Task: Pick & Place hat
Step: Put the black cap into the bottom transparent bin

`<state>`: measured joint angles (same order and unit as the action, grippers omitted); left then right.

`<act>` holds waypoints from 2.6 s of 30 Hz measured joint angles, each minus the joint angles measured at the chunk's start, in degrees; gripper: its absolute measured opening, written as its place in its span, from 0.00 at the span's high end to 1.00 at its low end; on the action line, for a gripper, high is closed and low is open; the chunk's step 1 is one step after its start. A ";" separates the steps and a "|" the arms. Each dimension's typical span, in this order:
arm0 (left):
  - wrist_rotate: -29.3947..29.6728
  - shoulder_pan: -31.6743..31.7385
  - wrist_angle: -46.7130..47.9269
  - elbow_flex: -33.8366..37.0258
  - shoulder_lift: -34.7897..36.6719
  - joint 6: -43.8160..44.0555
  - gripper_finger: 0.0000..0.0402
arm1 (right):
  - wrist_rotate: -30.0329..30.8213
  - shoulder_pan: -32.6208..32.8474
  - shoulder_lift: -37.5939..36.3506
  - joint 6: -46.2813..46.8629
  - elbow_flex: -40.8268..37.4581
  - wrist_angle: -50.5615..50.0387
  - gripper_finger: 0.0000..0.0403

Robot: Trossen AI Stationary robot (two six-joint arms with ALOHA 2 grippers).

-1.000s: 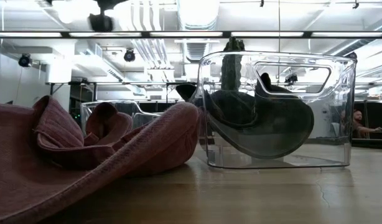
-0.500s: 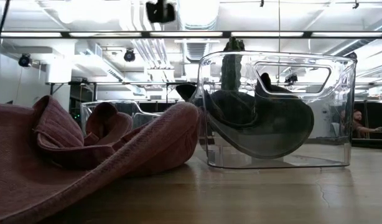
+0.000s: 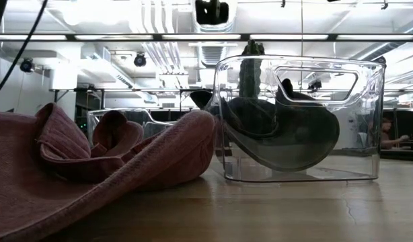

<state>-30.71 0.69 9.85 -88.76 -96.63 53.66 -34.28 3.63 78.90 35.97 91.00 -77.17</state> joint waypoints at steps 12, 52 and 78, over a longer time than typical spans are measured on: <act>-0.16 0.24 1.62 -0.99 -2.08 0.39 0.60 | -0.14 0.01 0.46 -2.20 0.00 0.11 0.97; -0.28 1.69 5.01 0.57 -3.76 -5.43 0.98 | 7.04 -0.54 -1.21 3.48 -0.04 1.22 0.65; 30.02 16.05 -23.38 0.93 -2.76 -7.80 0.98 | 37.01 1.41 -20.01 43.41 -0.02 14.46 0.53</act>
<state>-0.69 16.73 -13.53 -87.83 -99.39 45.86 2.72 5.05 58.88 79.38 90.98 -62.71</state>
